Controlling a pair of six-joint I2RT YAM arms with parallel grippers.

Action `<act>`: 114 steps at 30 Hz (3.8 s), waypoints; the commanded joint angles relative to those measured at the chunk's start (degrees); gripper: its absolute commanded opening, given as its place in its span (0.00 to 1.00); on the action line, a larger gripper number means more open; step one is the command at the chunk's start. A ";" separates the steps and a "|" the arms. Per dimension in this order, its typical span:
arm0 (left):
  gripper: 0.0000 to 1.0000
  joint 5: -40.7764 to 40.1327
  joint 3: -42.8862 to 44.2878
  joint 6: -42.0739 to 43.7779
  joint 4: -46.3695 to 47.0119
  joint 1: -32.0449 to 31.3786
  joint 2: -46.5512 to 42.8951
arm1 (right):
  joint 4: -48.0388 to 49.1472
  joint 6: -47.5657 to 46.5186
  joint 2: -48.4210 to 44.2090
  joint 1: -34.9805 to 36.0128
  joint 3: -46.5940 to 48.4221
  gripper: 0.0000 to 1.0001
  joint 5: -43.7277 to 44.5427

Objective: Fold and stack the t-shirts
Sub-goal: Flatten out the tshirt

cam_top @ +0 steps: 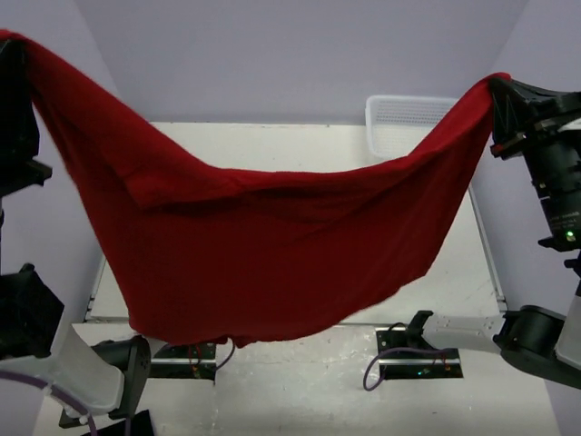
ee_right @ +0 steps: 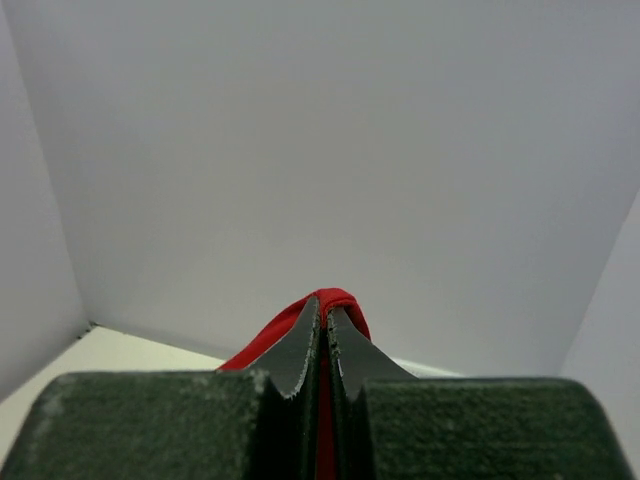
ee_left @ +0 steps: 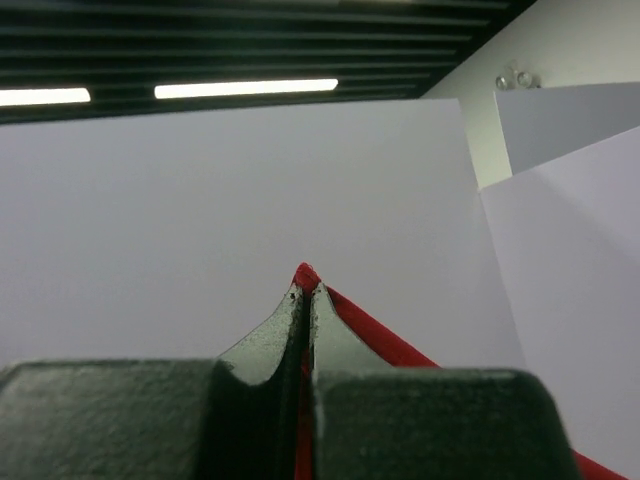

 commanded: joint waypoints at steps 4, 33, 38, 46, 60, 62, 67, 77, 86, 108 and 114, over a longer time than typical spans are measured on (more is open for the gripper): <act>0.00 2.44 -3.66 -3.33 1.79 0.13 13.79 | 4.99 -6.52 12.34 -2.49 4.03 0.00 0.36; 0.00 0.59 -0.76 0.99 9.03 1.27 22.96 | 14.05 -5.55 25.56 -18.60 11.79 0.00 -10.83; 0.00 0.51 -9.89 1.07 4.81 1.27 12.23 | 14.04 -5.99 15.03 -9.30 1.27 0.00 -3.89; 0.00 1.38 -9.23 0.81 -1.54 1.18 4.74 | 16.51 -10.65 7.18 4.87 -5.80 0.00 7.99; 0.00 1.56 -7.36 0.37 2.23 1.18 16.86 | 18.54 -9.71 18.31 -0.64 0.96 0.00 1.24; 0.00 1.21 -7.10 0.90 3.55 1.18 18.97 | 16.25 -6.98 21.04 -5.91 3.41 0.00 -3.14; 0.00 -0.11 1.86 2.39 3.55 1.27 32.32 | 14.05 -1.78 34.74 -16.88 13.49 0.00 -10.80; 0.00 1.30 10.04 -10.18 26.04 7.59 49.49 | 15.81 6.48 45.31 -32.29 20.56 0.00 -25.22; 0.00 6.13 2.41 -7.81 22.55 7.86 39.92 | 8.79 11.92 43.90 -33.44 15.56 0.00 -26.73; 0.00 -22.86 -89.01 -7.45 -8.00 -7.08 -7.63 | -4.67 43.66 19.39 -31.07 -54.74 0.00 -23.75; 0.00 -23.15 -85.50 -8.33 -21.84 -6.99 -12.12 | -2.92 44.89 15.96 -31.15 -67.13 0.00 -20.22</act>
